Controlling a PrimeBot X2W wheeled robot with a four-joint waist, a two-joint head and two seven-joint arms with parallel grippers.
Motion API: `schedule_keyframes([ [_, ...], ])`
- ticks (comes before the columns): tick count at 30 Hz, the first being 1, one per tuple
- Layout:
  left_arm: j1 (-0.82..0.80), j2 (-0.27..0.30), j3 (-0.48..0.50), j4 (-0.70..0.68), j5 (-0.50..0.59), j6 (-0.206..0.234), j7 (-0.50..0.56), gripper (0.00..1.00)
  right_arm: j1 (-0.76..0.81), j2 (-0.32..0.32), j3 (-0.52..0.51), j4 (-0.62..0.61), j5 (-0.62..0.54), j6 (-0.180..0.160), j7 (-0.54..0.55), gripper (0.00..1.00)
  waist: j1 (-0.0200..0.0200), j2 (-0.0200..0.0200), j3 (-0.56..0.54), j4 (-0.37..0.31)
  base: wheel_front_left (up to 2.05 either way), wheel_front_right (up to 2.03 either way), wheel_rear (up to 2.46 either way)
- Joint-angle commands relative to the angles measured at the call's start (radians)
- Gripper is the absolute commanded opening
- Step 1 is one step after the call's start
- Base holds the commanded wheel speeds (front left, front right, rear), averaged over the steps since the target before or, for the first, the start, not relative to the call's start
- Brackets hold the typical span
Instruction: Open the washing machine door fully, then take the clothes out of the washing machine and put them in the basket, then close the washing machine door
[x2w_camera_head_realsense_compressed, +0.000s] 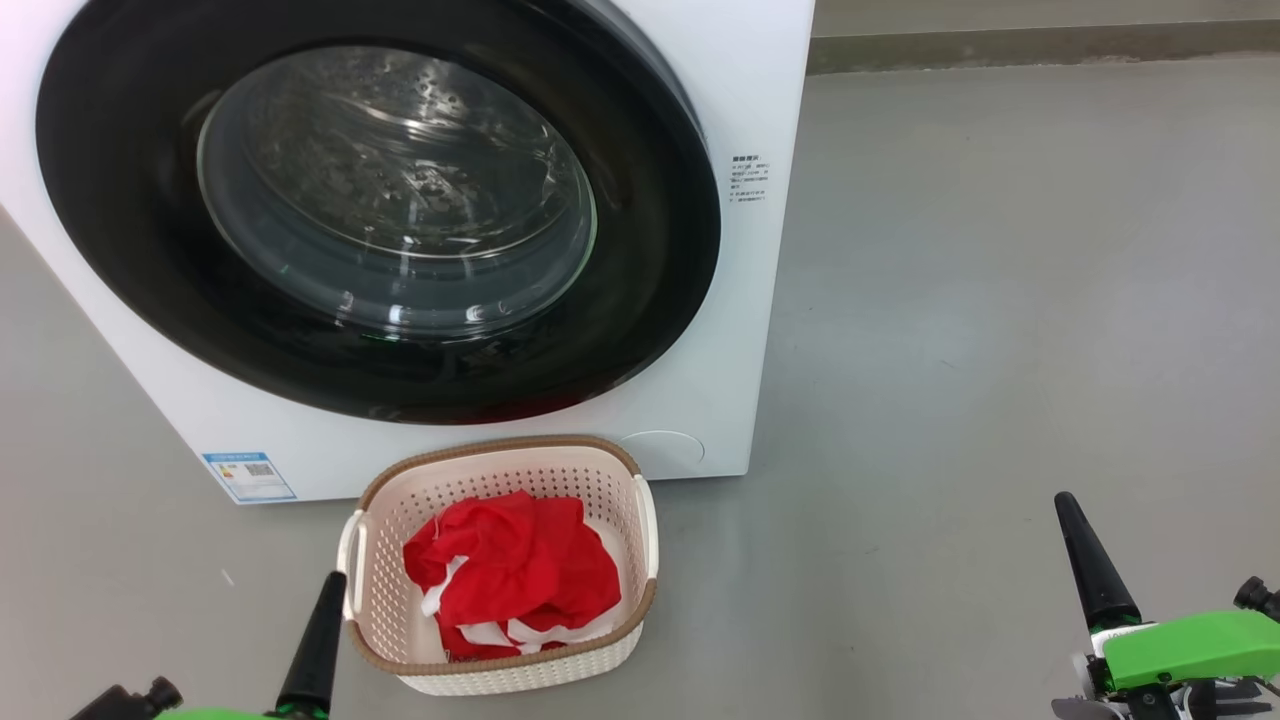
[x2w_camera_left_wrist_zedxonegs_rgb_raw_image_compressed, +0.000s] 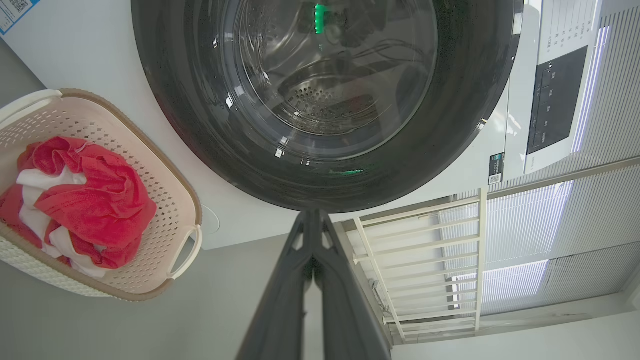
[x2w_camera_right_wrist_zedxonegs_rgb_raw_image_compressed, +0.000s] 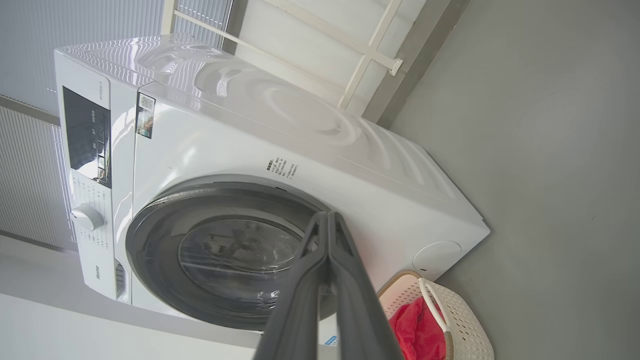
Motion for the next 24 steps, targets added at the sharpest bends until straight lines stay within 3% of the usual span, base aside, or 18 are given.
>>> schedule_keyframes([
  [1, -0.056, 0.017, 0.034, -0.014, -0.036, -0.013, 0.009, 0.0, -0.064, -0.018, 0.013, -0.016, 0.038, 0.0, 0.009, 0.0, -0.0001, 0.0, 0.0, 0.0, 0.0, 0.0, 0.0],
  [24, -0.093, 0.016, 0.07, 0.03, -0.294, -0.032, 0.077, 0.0, -0.113, -0.02, 0.009, 0.037, 0.315, -0.001, 0.08, 0.0, -0.0001, 0.0, 0.003, 0.004, 0.0, 0.0, 0.0],
])
